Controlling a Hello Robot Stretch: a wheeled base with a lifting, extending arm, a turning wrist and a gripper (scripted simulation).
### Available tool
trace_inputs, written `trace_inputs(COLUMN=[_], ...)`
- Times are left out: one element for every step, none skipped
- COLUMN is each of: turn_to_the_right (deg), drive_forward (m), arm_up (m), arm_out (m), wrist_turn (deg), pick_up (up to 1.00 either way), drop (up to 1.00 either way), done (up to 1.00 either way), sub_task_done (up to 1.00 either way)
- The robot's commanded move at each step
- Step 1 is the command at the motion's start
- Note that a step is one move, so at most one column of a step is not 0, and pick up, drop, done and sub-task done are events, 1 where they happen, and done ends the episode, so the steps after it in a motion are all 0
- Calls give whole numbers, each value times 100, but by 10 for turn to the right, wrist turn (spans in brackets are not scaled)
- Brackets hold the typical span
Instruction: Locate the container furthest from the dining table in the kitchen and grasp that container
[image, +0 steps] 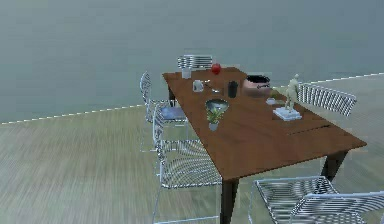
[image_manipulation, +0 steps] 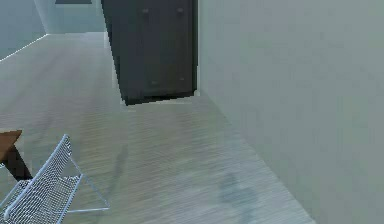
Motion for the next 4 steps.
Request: trace_inputs(turn_to_the_right=[-90, 0, -450, -240], drive_forward=[0, 35, 0, 0], arm_up=[0, 0, 0, 0], arm_out=[0, 0, 0, 0], wrist_turn=[0, 0, 0, 0], pick_up=[0, 0, 0, 0], drop=[0, 0, 0, 0], done=[0, 0, 0, 0], sub_task_done=[0, 0, 0, 0])
